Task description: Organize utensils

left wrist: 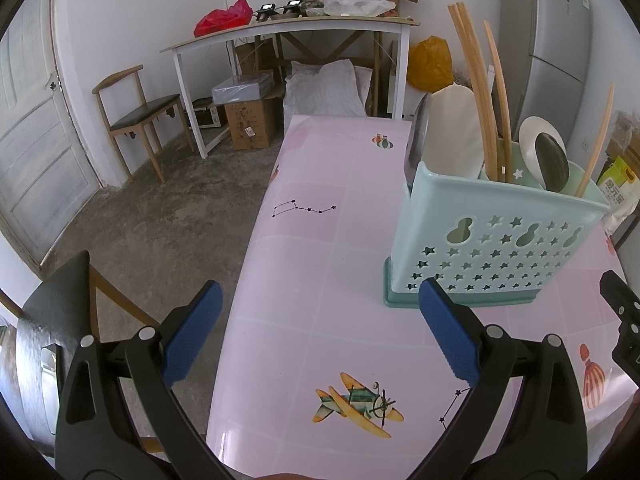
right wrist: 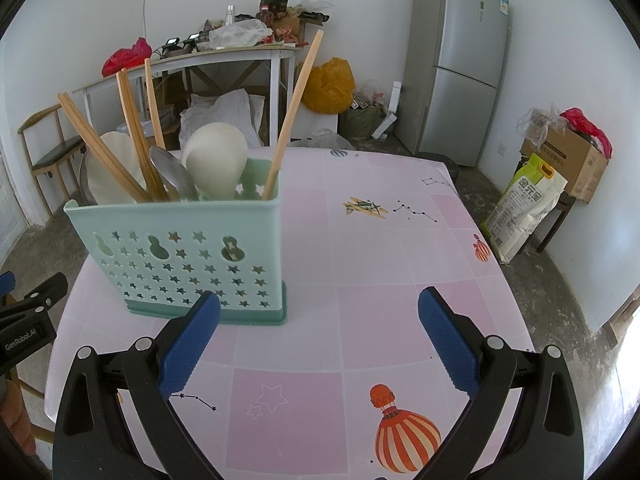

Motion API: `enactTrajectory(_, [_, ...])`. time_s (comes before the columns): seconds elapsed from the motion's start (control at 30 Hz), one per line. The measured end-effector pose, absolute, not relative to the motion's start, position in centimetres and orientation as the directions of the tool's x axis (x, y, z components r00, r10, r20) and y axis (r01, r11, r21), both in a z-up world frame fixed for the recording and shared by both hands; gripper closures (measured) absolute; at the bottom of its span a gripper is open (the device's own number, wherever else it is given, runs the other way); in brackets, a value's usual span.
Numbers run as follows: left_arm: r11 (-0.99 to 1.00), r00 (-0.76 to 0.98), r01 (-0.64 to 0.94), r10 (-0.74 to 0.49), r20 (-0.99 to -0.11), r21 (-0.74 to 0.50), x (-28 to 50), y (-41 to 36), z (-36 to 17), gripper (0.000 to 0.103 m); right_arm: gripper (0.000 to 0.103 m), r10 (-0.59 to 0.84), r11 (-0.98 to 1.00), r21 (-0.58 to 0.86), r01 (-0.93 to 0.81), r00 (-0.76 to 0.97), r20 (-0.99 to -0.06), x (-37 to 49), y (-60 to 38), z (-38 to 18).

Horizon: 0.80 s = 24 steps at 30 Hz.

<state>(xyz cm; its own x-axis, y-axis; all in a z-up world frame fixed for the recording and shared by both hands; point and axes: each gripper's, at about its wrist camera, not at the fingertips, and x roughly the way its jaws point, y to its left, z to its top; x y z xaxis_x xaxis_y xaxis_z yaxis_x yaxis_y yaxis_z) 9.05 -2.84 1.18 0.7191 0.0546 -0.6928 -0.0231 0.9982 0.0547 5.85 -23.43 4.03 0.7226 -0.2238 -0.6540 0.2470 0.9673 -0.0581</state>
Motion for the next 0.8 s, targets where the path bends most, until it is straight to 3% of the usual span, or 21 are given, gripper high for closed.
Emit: enactTrajectory(0.8, [0.998, 0.717, -0.02, 0.053, -0.695, 0.056, 9.29, -2.6, 1.38, 0.008, 0.007, -0.224, 0.967, -0.059, 0.247, 0.722, -0.654, 5.83, -23.44, 4.07])
